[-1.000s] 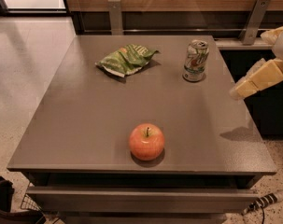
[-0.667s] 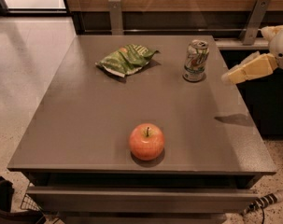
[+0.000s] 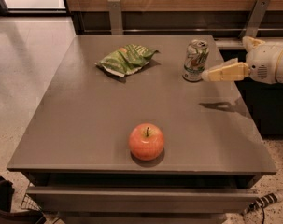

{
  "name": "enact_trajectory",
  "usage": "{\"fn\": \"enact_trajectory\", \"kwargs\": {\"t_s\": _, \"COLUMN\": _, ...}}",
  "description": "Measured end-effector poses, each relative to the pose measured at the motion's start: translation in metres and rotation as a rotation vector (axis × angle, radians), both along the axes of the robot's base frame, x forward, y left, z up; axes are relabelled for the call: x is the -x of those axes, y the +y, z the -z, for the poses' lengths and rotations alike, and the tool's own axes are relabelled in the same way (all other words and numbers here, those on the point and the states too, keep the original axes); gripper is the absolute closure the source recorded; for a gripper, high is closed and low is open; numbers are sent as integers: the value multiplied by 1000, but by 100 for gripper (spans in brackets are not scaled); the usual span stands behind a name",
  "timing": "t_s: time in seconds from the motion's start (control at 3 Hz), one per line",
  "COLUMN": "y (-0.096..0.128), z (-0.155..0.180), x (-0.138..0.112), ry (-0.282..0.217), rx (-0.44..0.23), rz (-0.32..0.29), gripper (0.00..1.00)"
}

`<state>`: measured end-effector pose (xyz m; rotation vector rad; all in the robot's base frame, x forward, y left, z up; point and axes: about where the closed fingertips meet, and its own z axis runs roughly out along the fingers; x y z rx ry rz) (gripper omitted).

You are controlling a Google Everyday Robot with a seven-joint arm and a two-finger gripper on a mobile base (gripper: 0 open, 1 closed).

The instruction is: Knock 7up can over

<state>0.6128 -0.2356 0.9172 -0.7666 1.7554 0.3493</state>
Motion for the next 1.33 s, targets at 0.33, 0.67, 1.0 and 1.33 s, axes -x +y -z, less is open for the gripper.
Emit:
{"fn": "enact_trajectory", "kwargs": {"t_s": 0.33, "y": 17, "z": 16, "x": -14, "ry": -74, "rx": -128, "rz": -9, "gripper": 0}}
{"fn": "enact_trajectory", "kwargs": {"t_s": 0.67, "y": 26, "z": 18, "x": -24, "ry": -116, "rx": -180, "rz": -24, "gripper": 0}}
{"fn": "enact_trajectory", "kwargs": {"t_s": 1.0, "y": 31, "z": 19, "x": -33, "ry": -134, "rx": -210, "rz": -39, "gripper": 0}}
{"fn": "enact_trajectory", "kwargs": {"t_s": 1.33, "y": 39, "z": 22, "x": -40, "ry": -139, "rx": -238, "rz": -61, "gripper": 0}}
